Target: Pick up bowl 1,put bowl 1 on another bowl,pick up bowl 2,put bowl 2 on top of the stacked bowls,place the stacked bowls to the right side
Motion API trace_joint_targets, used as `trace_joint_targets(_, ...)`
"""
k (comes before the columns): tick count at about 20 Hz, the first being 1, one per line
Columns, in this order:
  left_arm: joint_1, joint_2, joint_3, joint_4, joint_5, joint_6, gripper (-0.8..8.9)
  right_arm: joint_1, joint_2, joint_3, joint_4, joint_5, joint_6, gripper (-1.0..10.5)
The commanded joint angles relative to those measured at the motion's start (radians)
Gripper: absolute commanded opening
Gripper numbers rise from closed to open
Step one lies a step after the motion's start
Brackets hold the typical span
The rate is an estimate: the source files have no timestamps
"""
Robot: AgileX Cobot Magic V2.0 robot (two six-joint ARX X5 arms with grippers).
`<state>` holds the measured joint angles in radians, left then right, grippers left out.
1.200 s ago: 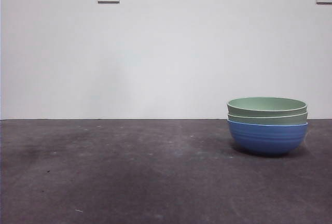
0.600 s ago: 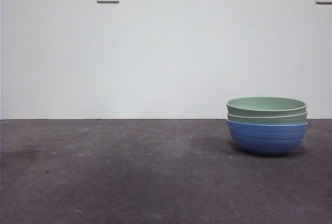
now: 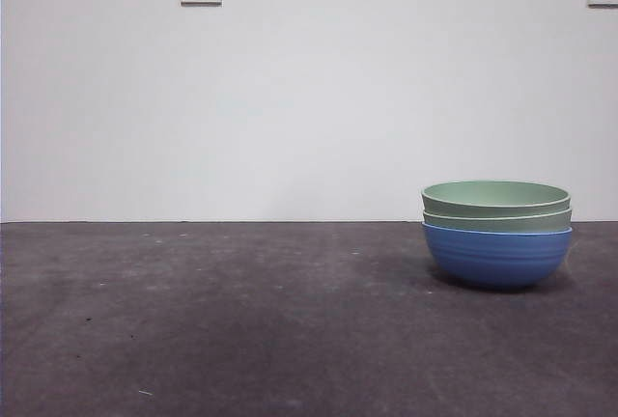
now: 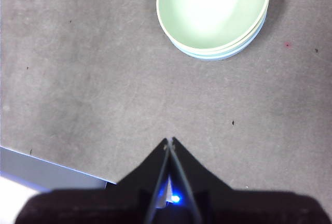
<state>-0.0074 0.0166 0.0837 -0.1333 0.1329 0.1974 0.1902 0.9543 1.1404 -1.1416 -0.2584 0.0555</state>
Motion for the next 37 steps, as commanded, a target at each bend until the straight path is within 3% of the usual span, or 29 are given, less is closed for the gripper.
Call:
trace_joint_targets(1, 0.003, -0.015, -0.044, 0.012, -0.003, -0.037, -0.03, 0.001, 0.000, -0.006, 0.004, 0.003, 0.002, 0.1)
trace_joint_targets(6, 0.003, -0.015, -0.080, -0.016, -0.001, -0.089, -0.03, 0.001, 0.000, -0.006, 0.004, 0.003, 0.002, 0.1)
trace_joint_targets(22, 0.003, -0.014, -0.080, -0.040, -0.001, -0.093, -0.03, 0.001, 0.000, -0.006, 0.005, 0.003, 0.000, 0.1)
trace_joint_targets(24, 0.003, -0.014, -0.080, -0.040, -0.001, -0.093, -0.03, -0.014, -0.023, -0.006, 0.024, 0.024, -0.060, 0.1)
trace_joint_targets(29, 0.003, -0.014, -0.080, -0.040, -0.001, -0.093, -0.03, -0.076, -0.262, -0.138, 0.326, 0.021, -0.042, 0.1)
trace_joint_targets(37, 0.003, -0.014, -0.080, -0.040, -0.001, -0.093, -0.03, -0.114, -0.694, -0.739, 0.888, 0.029, -0.017, 0.1)
